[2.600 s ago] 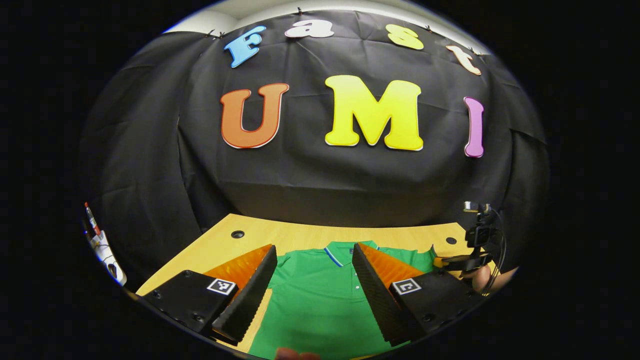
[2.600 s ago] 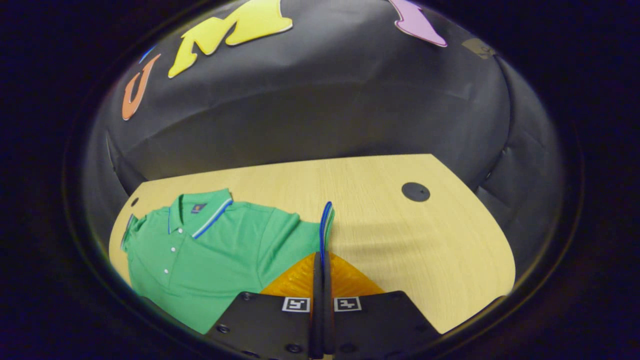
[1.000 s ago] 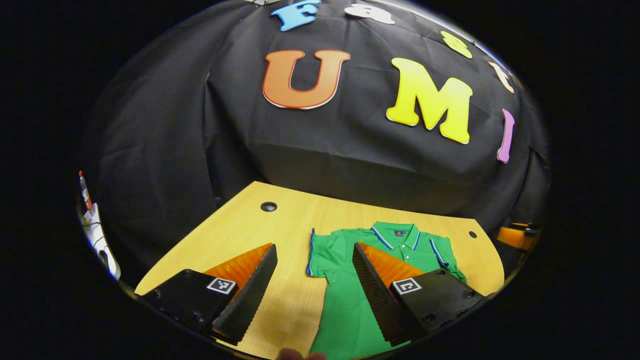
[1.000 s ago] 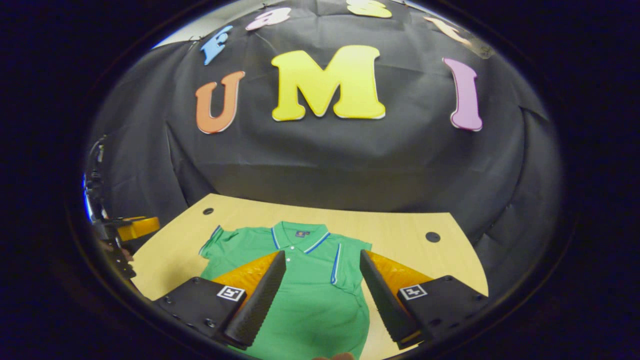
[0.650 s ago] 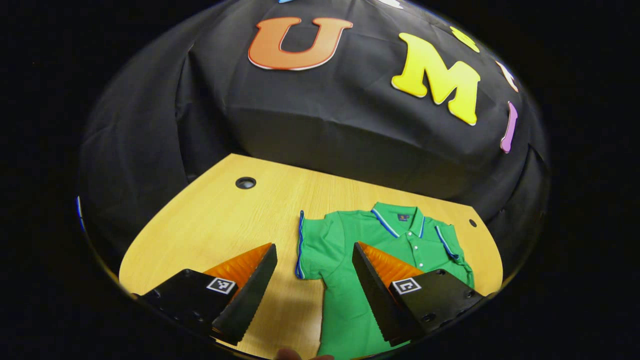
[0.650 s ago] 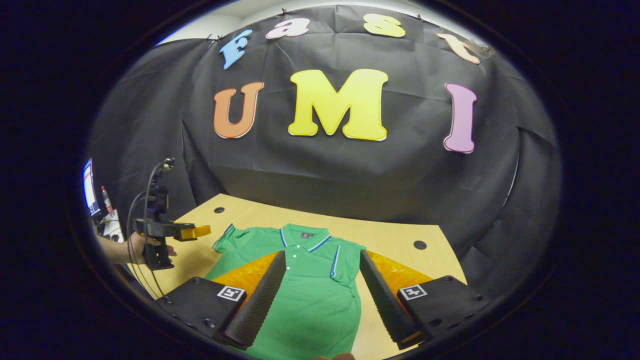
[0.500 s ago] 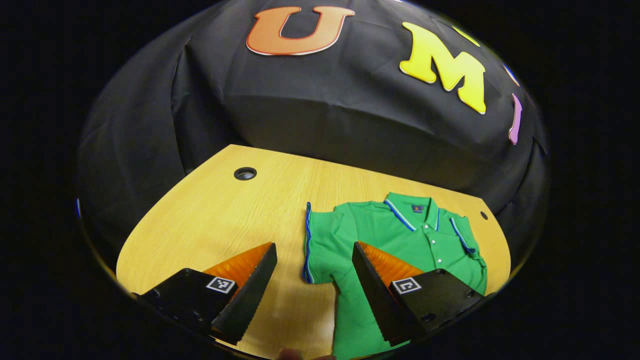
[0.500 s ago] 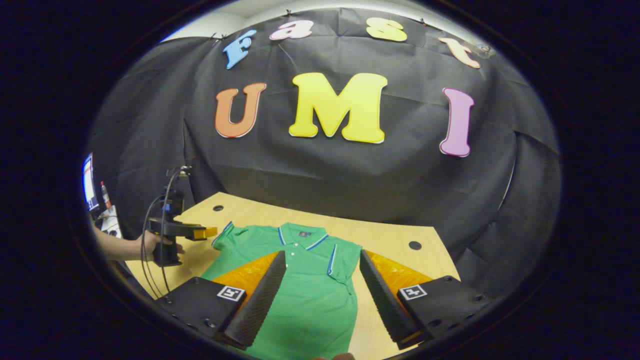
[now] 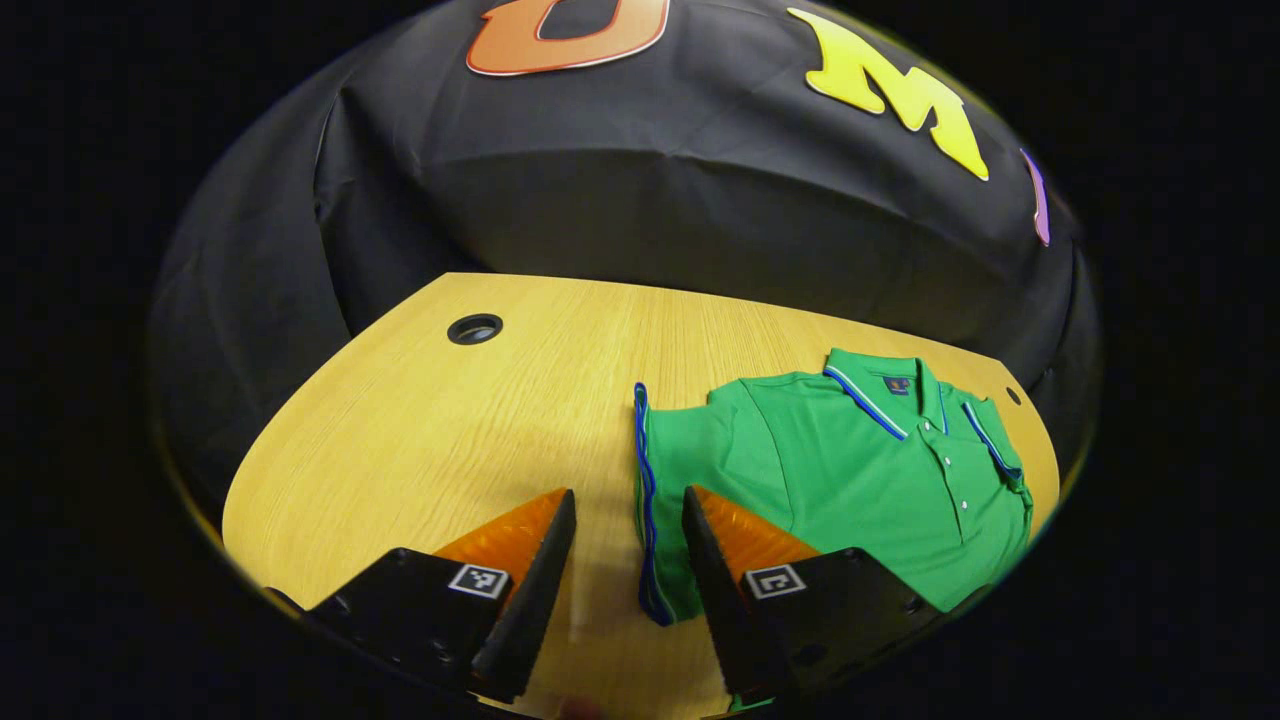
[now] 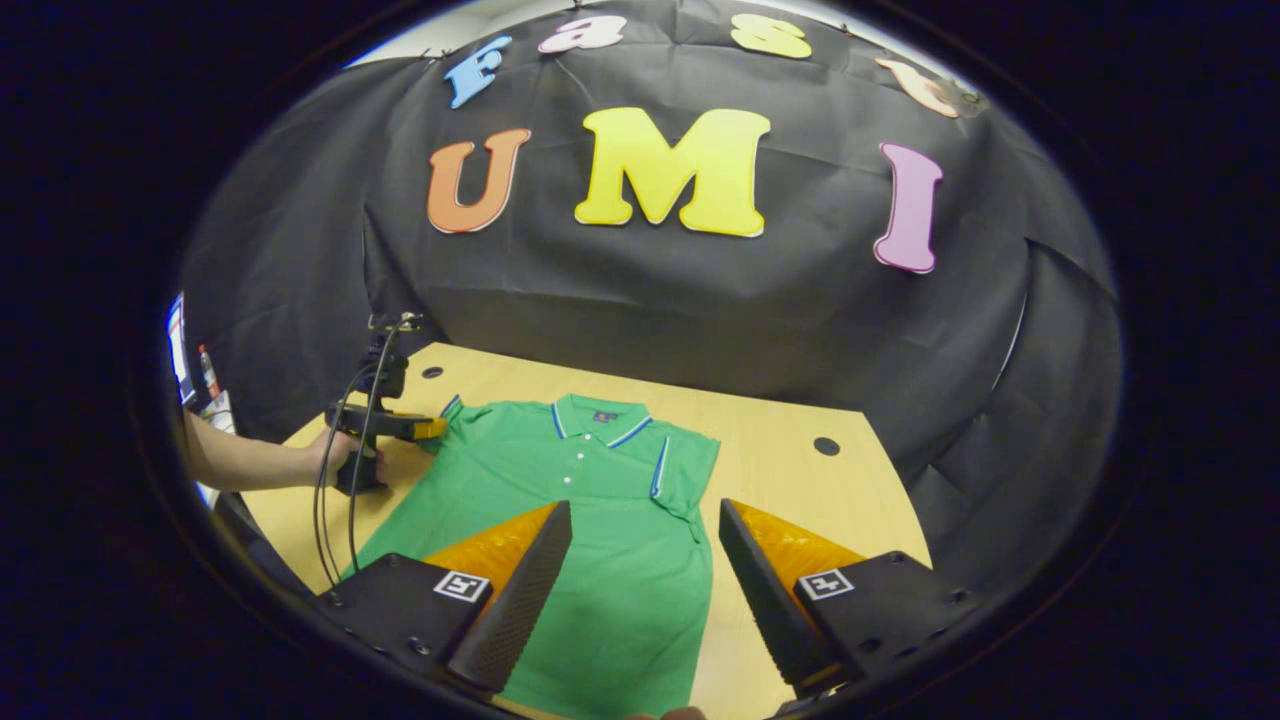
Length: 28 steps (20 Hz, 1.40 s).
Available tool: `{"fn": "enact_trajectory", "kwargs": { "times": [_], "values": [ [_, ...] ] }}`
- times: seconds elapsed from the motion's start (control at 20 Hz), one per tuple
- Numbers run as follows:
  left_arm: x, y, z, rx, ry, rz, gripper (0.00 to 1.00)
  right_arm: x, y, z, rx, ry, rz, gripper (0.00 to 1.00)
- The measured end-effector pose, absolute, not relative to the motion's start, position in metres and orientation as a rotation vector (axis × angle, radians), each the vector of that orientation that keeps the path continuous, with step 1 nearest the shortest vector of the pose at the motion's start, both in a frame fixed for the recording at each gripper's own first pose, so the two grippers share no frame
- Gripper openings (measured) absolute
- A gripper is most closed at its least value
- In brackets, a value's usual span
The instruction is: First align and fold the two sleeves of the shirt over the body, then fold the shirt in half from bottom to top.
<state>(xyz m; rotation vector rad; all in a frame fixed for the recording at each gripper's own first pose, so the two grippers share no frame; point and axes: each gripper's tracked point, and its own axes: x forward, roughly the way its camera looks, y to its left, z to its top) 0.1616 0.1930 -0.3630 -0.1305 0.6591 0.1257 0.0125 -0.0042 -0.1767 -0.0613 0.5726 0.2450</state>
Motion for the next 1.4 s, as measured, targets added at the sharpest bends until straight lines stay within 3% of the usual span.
{"fn": "enact_trajectory", "kwargs": {
  "times": [0.1, 0.15, 0.3, 0.35, 0.4, 0.45, 0.6, 1.05, 1.4],
  "values": [
    [0.164, 0.198, -0.365, -0.088, 0.667, 0.155, 0.64, 0.016, -0.011, -0.181, -0.077, 0.578, 0.224, 0.93],
    [0.164, 0.199, -0.365, -0.072, 0.668, 0.166, 0.55, 0.018, -0.015, -0.183, -0.097, 0.572, 0.211, 0.96],
    [0.169, 0.192, -0.365, -0.067, 0.666, 0.153, 0.31, 0.019, -0.016, -0.182, -0.118, 0.553, 0.201, 0.94],
    [0.171, 0.191, -0.364, -0.072, 0.661, 0.149, 0.18, 0.019, -0.016, -0.185, -0.120, 0.556, 0.203, 0.98],
    [0.172, 0.190, -0.363, -0.084, 0.648, 0.144, 0.14, 0.018, -0.017, -0.188, -0.122, 0.562, 0.203, 0.94],
    [0.174, 0.190, -0.363, -0.102, 0.644, 0.142, 0.07, 0.017, -0.018, -0.189, -0.121, 0.565, 0.203, 0.96],
    [0.172, 0.186, -0.359, -0.155, 0.655, 0.137, 0.03, 0.022, -0.028, -0.186, -0.130, 0.543, 0.178, 0.95],
    [0.187, 0.153, -0.282, -0.169, 0.553, 0.071, 0.04, 0.024, -0.024, -0.173, -0.046, 0.499, 0.164, 0.97],
    [0.201, 0.086, -0.284, -0.103, 0.585, 0.002, 0.04, 0.008, -0.056, -0.171, 0.017, 0.488, 0.088, 0.95]
  ]
}}
